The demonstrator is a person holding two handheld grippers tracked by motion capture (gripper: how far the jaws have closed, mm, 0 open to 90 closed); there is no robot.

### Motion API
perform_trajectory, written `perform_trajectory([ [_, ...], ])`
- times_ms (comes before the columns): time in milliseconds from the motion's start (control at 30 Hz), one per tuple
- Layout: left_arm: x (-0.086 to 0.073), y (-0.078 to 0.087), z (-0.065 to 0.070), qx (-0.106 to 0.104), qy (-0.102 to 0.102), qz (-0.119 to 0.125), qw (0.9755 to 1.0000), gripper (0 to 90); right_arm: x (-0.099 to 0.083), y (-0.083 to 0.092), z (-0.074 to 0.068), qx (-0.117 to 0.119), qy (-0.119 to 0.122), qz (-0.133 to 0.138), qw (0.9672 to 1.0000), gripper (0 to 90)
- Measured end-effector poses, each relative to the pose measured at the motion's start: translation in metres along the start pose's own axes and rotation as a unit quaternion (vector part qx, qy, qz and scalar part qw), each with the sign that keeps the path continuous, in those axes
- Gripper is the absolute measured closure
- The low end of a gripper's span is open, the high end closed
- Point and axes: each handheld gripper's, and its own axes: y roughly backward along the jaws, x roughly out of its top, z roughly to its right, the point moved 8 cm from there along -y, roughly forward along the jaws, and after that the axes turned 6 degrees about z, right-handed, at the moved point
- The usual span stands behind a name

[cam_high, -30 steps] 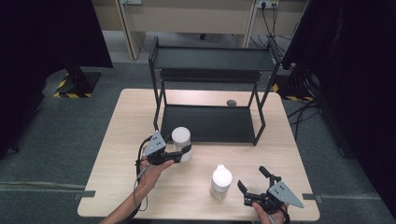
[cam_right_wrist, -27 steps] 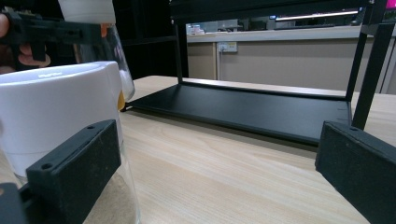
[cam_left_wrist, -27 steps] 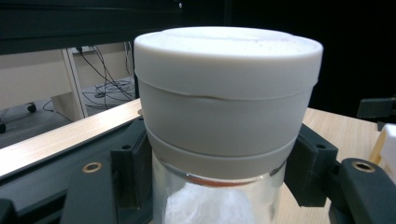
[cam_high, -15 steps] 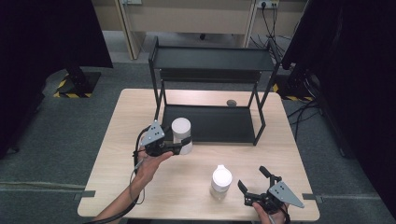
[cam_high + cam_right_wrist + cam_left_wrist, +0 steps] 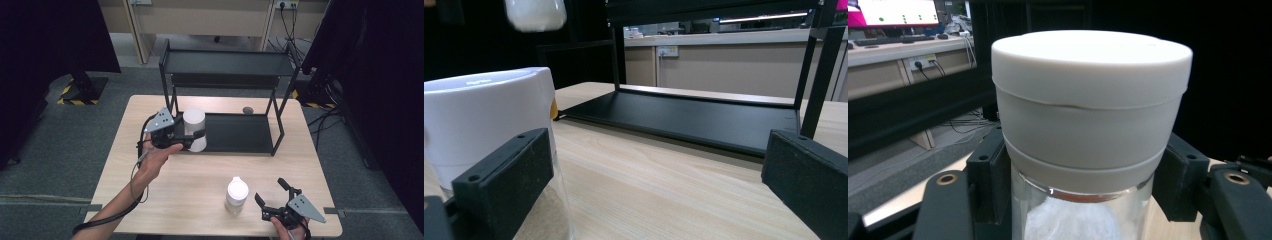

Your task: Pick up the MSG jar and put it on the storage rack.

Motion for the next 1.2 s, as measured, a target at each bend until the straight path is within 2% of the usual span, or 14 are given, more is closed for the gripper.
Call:
perform_trajectory([
  [33,0.011,0.0,-0.003,0.001,0.0,0.003,1.0,34.7,0.0,0.0,0.0,0.0,0.0,-0.001,1.0,0.4],
  [67,0.011,0.0,-0.003,0.001,0.0,0.003,1.0,34.7,0.0,0.0,0.0,0.0,0.0,-0.001,1.0,0.4],
  [100,0.022,0.0,-0.007,0.001,0.004,0.006,1.0,34.7,0.0,0.0,0.0,0.0,0.0,0.0,1.0,0.4],
  [133,0.022,0.0,-0.007,0.001,0.004,0.006,1.0,34.7,0.0,0.0,0.0,0.0,0.0,0.0,1.0,0.4],
  [200,0.038,-0.002,-0.014,0.001,0.007,0.009,0.9999,34.7,0.0,0.0,0.0,0.0,0.0,0.0,1.0,0.4],
  [233,0.038,-0.002,-0.014,0.001,0.007,0.009,0.9999,34.7,0.0,0.0,0.0,0.0,0.0,0.0,1.0,0.4],
  [267,0.049,-0.004,-0.017,0.003,0.005,0.007,1.0,34.7,0.0,0.0,0.0,-0.001,0.0,0.0,1.0,0.4],
  [333,0.054,-0.004,-0.019,0.006,0.003,0.007,1.0,34.8,0.0,0.0,0.0,0.0,0.0,0.0,1.0,0.4],
  [433,0.07,-0.006,-0.023,0.011,-0.003,0.008,0.9999,34.7,0.0,0.0,0.0,0.0,-0.001,-0.001,1.0,0.4],
  [633,0.087,-0.008,-0.031,0.02,0.004,0.008,0.9998,34.8,0.0,0.0,0.001,-0.001,-0.001,-0.001,1.0,0.4],
  [933,0.12,-0.015,-0.04,0.044,-0.004,0.003,0.999,34.8,0.0,0.0,0.001,-0.001,-0.002,-0.001,1.0,0.4],
  [1000,0.123,-0.015,-0.041,0.044,-0.004,0.004,0.999,34.8,0.0,0.0,0.001,-0.001,-0.002,-0.001,1.0,0.4],
  [1067,0.128,-0.016,-0.043,0.043,0.0,0.008,0.999,34.8,0.0,0.0,0.001,-0.001,-0.002,-0.001,1.0,0.4],
  [1200,0.134,-0.019,-0.047,0.043,0.021,0.013,0.9988,34.8,0.0,0.001,0.001,-0.001,-0.003,0.0,1.0,0.4],
])
